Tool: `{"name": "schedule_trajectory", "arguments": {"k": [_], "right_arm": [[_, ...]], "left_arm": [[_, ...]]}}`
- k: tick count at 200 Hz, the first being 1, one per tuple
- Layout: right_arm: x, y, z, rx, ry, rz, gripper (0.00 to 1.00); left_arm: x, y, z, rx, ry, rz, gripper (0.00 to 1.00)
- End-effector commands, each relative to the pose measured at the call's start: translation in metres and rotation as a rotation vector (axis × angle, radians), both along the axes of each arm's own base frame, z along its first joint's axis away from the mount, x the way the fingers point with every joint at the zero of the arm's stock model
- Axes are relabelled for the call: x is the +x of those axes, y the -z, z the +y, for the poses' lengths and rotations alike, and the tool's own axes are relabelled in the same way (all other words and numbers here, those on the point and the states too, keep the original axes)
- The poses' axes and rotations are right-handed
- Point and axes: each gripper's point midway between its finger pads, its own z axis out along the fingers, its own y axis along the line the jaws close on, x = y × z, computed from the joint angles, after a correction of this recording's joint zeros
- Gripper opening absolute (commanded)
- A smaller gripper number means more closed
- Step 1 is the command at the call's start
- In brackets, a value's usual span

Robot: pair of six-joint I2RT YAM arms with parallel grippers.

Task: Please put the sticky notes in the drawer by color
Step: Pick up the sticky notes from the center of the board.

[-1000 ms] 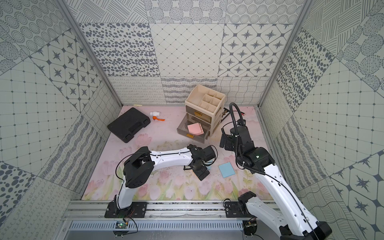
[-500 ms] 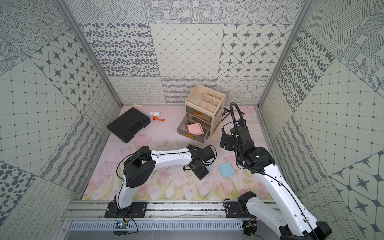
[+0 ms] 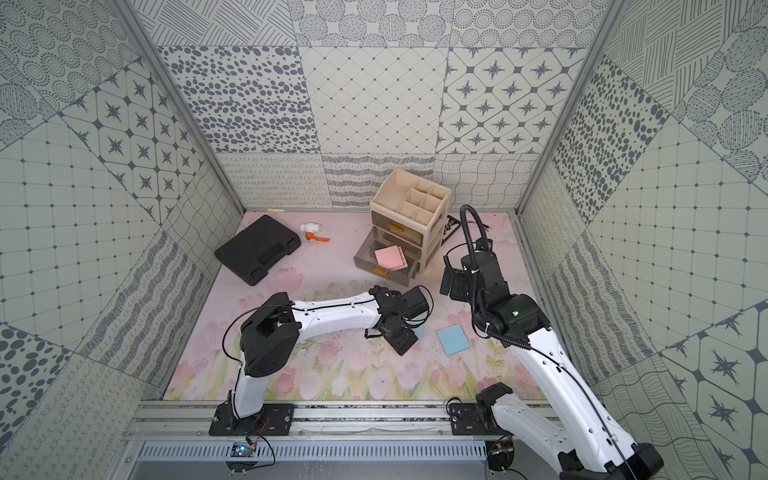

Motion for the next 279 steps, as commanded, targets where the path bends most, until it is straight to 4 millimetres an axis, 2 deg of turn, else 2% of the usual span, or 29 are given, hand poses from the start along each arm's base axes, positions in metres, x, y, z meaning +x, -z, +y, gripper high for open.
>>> {"name": "schedule_trajectory", "arguments": {"k": [1, 57, 88, 117, 152, 166, 184, 208, 228, 279], "right_arm": [[0.001, -0.013, 0.002, 0.046, 0.004, -0.054, 0.99], [0.002, -0.014, 0.003, 0.053, 0.001, -0.057, 0.99], [0.003, -0.015, 0.003, 0.056, 0.001, -0.06, 0.99], [0.004, -0.019, 0.003, 0.055, 0.0, -0.069, 0.99], [0.007, -0.02, 0.005, 0.058, -0.003, -0.073, 0.98], [0.009, -0.021, 0.006, 0.063, -0.008, -0.073, 0.99], [0.009, -0.024, 0.007, 0.069, -0.009, -0.081, 0.99], [0.01, -0.024, 0.008, 0.076, -0.012, -0.081, 0.99], [0.009, -0.023, 0.008, 0.072, -0.016, -0.075, 0.99], [0.009, -0.021, 0.007, 0.064, -0.019, -0.077, 0.99]], "left_arm": [[0.0, -0.027, 0.004, -0.015, -0.03, -0.024, 0.79], [0.003, -0.064, 0.004, -0.068, -0.069, -0.052, 0.78], [0.019, -0.091, 0.009, -0.117, -0.155, -0.062, 0.8], [0.045, -0.129, 0.015, -0.211, -0.26, -0.071, 0.8], [0.087, -0.182, 0.021, -0.281, -0.309, -0.132, 0.81], [0.107, -0.199, 0.025, -0.285, -0.329, -0.176, 0.81], [0.131, -0.211, 0.02, -0.32, -0.341, -0.199, 0.82], [0.166, -0.217, 0.015, -0.383, -0.391, -0.214, 0.81], [0.187, -0.21, 0.013, -0.366, -0.393, -0.25, 0.81], [0.213, -0.179, 0.02, -0.317, -0.429, -0.26, 0.81]]}}
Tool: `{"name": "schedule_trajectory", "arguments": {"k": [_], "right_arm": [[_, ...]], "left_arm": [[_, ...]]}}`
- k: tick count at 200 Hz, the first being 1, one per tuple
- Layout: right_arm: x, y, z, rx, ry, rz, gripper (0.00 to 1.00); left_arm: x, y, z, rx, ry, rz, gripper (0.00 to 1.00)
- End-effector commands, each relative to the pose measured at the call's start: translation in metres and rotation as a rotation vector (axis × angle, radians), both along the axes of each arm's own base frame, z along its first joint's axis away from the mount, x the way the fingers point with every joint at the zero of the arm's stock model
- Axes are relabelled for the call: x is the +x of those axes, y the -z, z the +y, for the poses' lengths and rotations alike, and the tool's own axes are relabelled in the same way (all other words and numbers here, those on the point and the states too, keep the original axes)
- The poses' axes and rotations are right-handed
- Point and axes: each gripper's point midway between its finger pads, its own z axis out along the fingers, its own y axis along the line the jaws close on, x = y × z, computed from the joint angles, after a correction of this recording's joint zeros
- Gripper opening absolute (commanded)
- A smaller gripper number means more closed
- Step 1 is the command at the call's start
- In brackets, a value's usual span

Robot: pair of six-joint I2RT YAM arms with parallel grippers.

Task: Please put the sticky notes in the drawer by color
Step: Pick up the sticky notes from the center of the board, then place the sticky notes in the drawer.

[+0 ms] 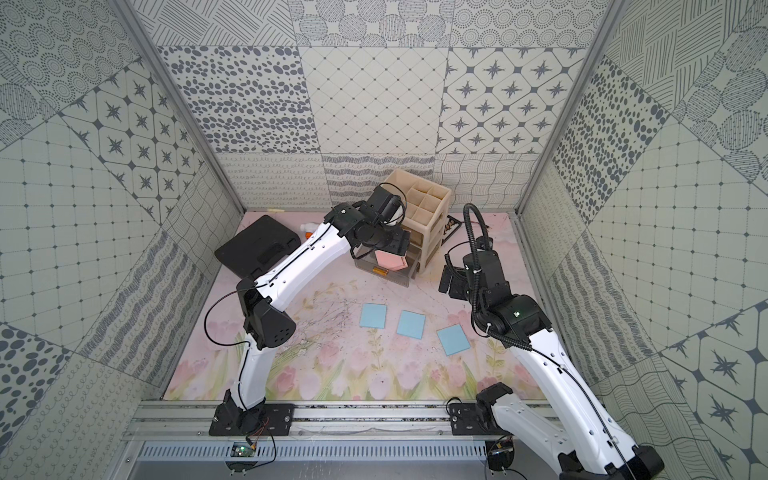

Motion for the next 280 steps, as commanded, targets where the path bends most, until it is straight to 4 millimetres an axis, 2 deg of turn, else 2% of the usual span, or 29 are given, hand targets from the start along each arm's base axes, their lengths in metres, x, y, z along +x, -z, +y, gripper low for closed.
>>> {"name": "schedule_trajectory", "arguments": {"k": [1, 25, 60, 70, 87, 105, 138, 166, 186, 207, 228, 254, 280], "right_arm": [[0.007, -0.015, 0.002, 0.023, -0.002, -0.054, 0.99], [0.009, -0.011, 0.004, 0.024, -0.005, -0.047, 0.99], [0.012, -0.001, 0.006, 0.028, -0.008, -0.028, 0.99], [0.012, 0.0, 0.006, 0.028, -0.007, -0.025, 0.99], [0.013, 0.002, 0.006, 0.031, -0.005, -0.022, 0.99], [0.014, 0.004, 0.008, 0.037, -0.007, -0.019, 0.99], [0.018, 0.002, 0.01, 0.036, -0.009, -0.02, 0.99], [0.028, -0.021, 0.014, 0.033, -0.024, -0.062, 0.99], [0.044, -0.049, 0.02, 0.027, -0.036, -0.108, 0.99], [0.068, -0.073, 0.023, 0.033, -0.013, -0.151, 0.99], [0.1, -0.088, 0.023, 0.044, 0.023, -0.166, 0.99], [0.145, -0.089, 0.027, 0.058, 0.055, -0.149, 1.0], [0.182, -0.084, 0.033, 0.111, 0.054, -0.133, 0.9]], "left_arm": [[0.015, 0.016, 0.011, 0.05, -0.016, -0.006, 0.81], [0.018, 0.03, 0.009, 0.044, -0.017, -0.009, 0.81], [0.027, 0.039, 0.011, 0.036, -0.038, -0.027, 0.82], [0.026, 0.042, 0.01, 0.034, -0.033, -0.009, 0.84], [0.025, 0.044, 0.012, 0.046, -0.037, -0.007, 0.95], [0.028, 0.042, 0.017, 0.058, -0.048, -0.024, 0.99], [0.029, 0.028, 0.023, 0.047, -0.063, -0.051, 1.0], [0.023, -0.009, 0.036, -0.016, -0.103, -0.092, 1.0], [0.015, -0.037, 0.056, -0.069, -0.153, -0.118, 1.0], [0.013, -0.043, 0.083, -0.088, -0.206, -0.094, 1.0], [0.012, -0.033, 0.098, -0.084, -0.221, -0.085, 1.0], [0.005, -0.012, 0.106, -0.085, -0.241, -0.052, 0.99], [-0.011, -0.004, 0.117, -0.108, -0.255, -0.051, 0.98]]}}
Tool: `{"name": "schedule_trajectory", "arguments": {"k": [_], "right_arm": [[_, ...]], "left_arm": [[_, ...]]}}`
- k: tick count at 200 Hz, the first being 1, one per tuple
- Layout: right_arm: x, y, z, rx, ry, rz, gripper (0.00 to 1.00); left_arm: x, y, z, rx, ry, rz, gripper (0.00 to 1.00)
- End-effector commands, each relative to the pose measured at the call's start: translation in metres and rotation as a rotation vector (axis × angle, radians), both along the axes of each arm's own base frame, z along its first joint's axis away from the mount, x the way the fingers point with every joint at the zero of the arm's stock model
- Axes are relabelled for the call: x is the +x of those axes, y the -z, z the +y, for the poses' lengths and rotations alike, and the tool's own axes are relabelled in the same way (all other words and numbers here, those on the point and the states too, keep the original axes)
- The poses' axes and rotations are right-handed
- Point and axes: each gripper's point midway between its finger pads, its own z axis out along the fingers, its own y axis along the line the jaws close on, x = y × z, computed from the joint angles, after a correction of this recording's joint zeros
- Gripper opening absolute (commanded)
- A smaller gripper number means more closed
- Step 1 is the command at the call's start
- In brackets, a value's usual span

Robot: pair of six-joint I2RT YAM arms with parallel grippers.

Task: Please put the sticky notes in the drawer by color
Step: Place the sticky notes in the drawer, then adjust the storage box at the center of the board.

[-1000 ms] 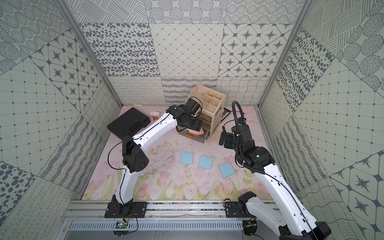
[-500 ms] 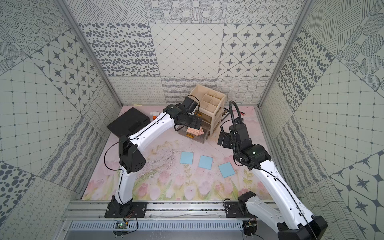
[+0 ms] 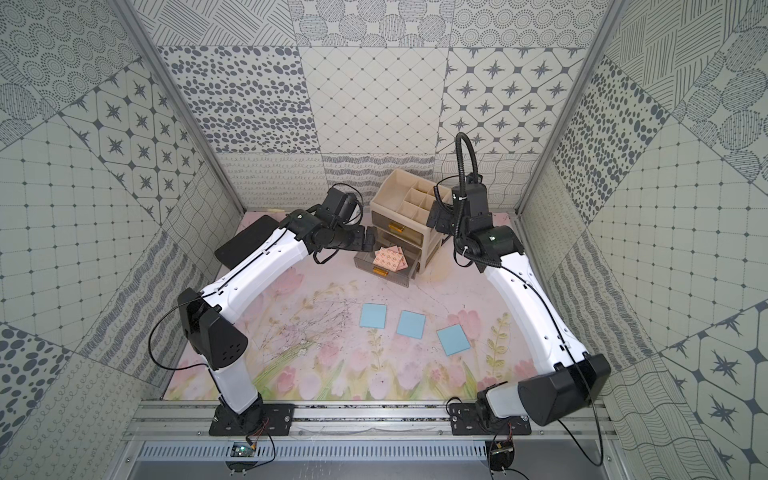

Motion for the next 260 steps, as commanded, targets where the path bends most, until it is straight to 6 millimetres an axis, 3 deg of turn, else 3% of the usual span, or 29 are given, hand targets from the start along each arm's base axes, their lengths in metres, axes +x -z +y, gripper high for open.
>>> {"name": "schedule_trajectory", "arguments": {"k": [1, 35, 76, 125, 174, 260], "right_arm": [[0.03, -0.004, 0.004, 0.057, 0.0, -0.02, 0.9], [0.065, 0.002, 0.0, 0.144, 0.03, 0.05, 0.73], [0.081, 0.014, 0.009, 0.225, 0.018, 0.118, 0.72], [0.072, 0.033, 0.026, 0.217, -0.013, 0.171, 0.71], [0.069, 0.048, 0.023, 0.183, 0.014, 0.202, 0.67], [0.088, 0.042, 0.016, 0.156, 0.03, 0.196, 0.67]], "left_arm": [[-0.009, -0.001, 0.01, -0.075, -0.043, -0.03, 0.98], [-0.032, -0.004, 0.032, -0.074, -0.067, -0.048, 0.98], [-0.048, -0.003, 0.045, -0.088, -0.082, -0.057, 0.98], [-0.049, 0.003, 0.052, -0.083, -0.092, -0.059, 0.98], [-0.054, 0.004, 0.05, -0.117, -0.078, -0.044, 0.97], [-0.075, 0.033, 0.039, -0.291, -0.11, 0.049, 0.86]]}}
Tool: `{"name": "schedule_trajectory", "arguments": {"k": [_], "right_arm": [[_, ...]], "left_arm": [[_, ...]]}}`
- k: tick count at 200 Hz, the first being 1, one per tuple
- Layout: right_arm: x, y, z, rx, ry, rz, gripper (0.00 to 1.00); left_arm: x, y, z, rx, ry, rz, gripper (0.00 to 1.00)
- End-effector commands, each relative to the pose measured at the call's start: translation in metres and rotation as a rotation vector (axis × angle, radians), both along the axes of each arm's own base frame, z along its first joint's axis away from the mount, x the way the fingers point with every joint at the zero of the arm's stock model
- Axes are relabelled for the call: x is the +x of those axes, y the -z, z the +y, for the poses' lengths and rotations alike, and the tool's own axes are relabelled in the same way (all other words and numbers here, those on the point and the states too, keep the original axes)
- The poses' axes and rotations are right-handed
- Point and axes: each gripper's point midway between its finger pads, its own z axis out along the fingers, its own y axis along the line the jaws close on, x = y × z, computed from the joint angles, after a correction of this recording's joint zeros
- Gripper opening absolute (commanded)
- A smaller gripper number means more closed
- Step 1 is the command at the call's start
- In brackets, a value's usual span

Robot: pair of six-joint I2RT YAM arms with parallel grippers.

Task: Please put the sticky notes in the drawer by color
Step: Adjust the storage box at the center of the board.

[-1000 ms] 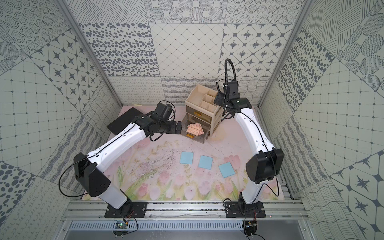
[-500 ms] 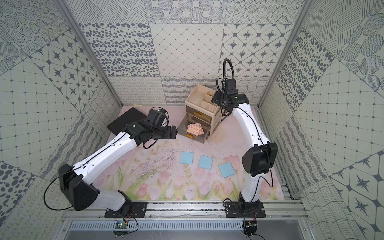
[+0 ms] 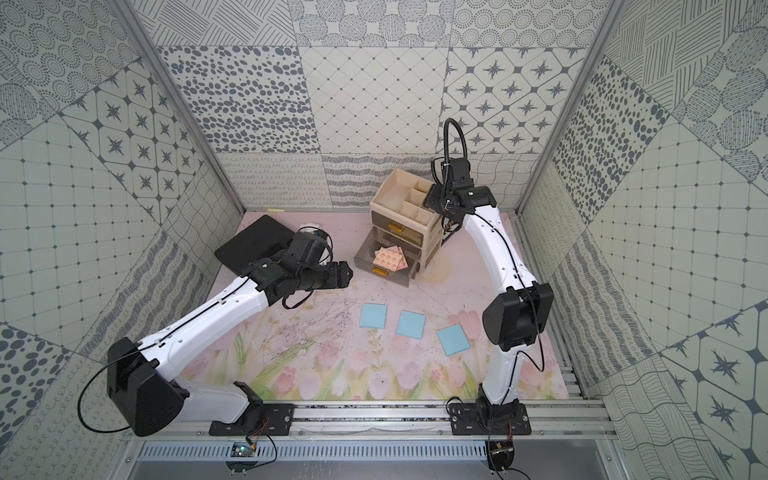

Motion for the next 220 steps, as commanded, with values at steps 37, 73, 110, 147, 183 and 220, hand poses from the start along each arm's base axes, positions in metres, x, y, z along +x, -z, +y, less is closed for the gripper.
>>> {"name": "schedule_trajectory", "arguments": {"k": [37, 73, 110, 147, 183, 220], "right_arm": [[0.016, 0.016, 0.003, -0.024, -0.016, 0.049, 0.67], [0.012, 0.025, 0.004, -0.037, -0.017, 0.073, 0.62], [0.013, 0.036, 0.0, -0.063, -0.012, 0.09, 0.57], [0.018, 0.043, 0.005, -0.061, -0.038, 0.114, 0.27], [0.016, 0.039, 0.007, -0.07, -0.067, 0.128, 0.09], [0.008, 0.027, 0.011, -0.084, -0.116, 0.148, 0.0]], "left_arm": [[0.005, -0.012, -0.006, -0.104, -0.028, -0.021, 0.86], [0.006, -0.011, -0.005, -0.105, -0.031, -0.022, 0.86], [0.006, -0.008, -0.006, -0.109, -0.031, -0.016, 0.86], [0.004, -0.005, -0.005, -0.109, -0.035, -0.001, 0.86], [-0.001, 0.0, -0.003, -0.118, -0.044, 0.012, 0.86], [-0.007, 0.006, -0.002, -0.132, -0.05, 0.043, 0.86]]}}
